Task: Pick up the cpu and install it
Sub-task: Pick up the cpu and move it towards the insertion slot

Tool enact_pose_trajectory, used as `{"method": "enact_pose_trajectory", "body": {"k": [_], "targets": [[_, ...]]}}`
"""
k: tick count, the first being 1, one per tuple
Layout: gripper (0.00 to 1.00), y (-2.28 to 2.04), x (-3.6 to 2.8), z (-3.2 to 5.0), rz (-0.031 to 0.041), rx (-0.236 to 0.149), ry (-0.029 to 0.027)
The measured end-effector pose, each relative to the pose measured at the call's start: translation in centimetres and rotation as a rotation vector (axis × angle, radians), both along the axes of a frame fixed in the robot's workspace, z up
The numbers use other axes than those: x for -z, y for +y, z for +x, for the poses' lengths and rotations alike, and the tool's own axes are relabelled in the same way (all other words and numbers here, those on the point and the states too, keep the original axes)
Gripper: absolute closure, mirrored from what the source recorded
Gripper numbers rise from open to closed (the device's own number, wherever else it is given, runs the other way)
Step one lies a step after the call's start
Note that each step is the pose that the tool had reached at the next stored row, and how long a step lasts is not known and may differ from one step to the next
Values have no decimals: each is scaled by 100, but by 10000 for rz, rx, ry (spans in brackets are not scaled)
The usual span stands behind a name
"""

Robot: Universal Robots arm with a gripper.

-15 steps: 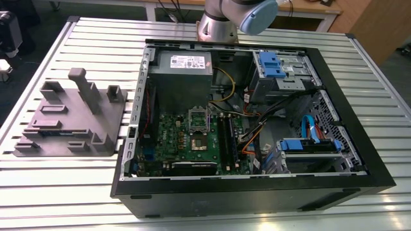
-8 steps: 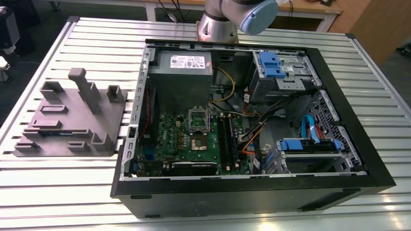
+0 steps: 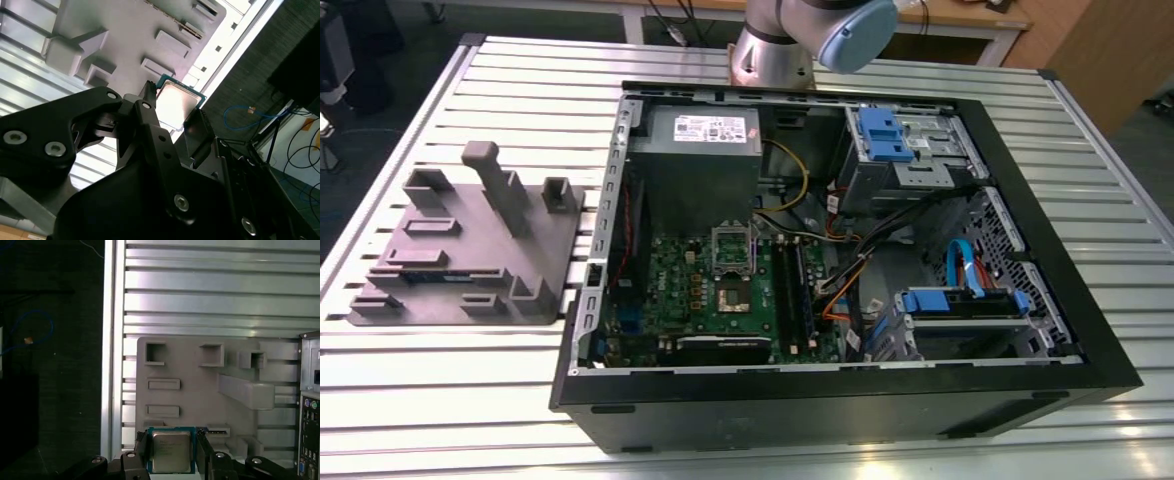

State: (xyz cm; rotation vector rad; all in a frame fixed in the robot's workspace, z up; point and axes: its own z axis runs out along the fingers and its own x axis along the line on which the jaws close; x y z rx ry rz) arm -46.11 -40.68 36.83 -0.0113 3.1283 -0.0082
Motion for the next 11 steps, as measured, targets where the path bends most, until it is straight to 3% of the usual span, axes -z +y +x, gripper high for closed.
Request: {"method": "enact_pose_trajectory", "body": {"k": [7,11], "targets": [[53,0,-60,0,0,0,0],[53,0,-63,0,4,0,0]]}}
